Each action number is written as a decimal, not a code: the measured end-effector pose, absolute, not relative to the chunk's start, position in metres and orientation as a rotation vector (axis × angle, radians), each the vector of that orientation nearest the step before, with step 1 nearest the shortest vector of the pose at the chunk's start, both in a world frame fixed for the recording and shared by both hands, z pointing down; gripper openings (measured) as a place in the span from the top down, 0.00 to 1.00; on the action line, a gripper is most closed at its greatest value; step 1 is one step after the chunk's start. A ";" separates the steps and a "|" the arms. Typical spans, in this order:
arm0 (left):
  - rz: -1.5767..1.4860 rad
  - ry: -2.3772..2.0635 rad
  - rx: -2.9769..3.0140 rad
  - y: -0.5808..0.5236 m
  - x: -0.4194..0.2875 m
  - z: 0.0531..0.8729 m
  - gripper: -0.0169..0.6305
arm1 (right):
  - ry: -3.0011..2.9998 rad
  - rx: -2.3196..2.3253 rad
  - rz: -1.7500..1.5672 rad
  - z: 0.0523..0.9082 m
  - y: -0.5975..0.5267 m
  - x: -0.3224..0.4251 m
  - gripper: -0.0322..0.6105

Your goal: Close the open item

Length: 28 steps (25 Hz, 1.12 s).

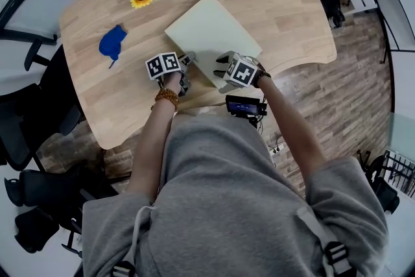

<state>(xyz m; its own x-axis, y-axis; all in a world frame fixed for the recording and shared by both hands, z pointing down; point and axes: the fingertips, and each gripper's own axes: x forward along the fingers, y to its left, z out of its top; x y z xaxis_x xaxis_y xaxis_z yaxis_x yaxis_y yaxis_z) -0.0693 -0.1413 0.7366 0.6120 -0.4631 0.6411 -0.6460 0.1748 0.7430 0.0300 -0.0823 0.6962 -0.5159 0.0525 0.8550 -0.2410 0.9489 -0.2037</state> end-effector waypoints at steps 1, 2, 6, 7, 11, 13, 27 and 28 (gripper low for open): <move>0.159 -0.990 1.453 -0.141 -0.069 0.737 0.64 | -2.109 0.148 0.347 0.693 -0.085 0.028 0.68; 0.150 -0.986 1.445 -0.141 -0.069 0.736 0.64 | -2.132 0.162 0.335 0.691 -0.088 0.027 0.68; 0.136 -0.985 1.455 -0.140 -0.070 0.731 0.64 | -2.151 0.181 0.333 0.684 -0.091 0.027 0.68; 0.135 -0.983 1.460 -0.140 -0.070 0.731 0.64 | -2.149 0.181 0.334 0.683 -0.091 0.028 0.68; 0.134 -0.974 1.473 -0.139 -0.067 0.728 0.64 | -2.145 0.192 0.332 0.682 -0.091 0.030 0.68; 0.117 -0.978 1.473 -0.140 -0.068 0.726 0.64 | -2.146 0.195 0.331 0.681 -0.090 0.030 0.68; 0.013 -1.051 1.708 -0.176 -0.093 0.625 0.64 | -2.320 0.424 0.243 0.616 -0.142 0.031 0.68; 0.019 -1.080 1.751 -0.181 -0.095 0.613 0.64 | -2.346 0.457 0.225 0.605 -0.148 0.029 0.68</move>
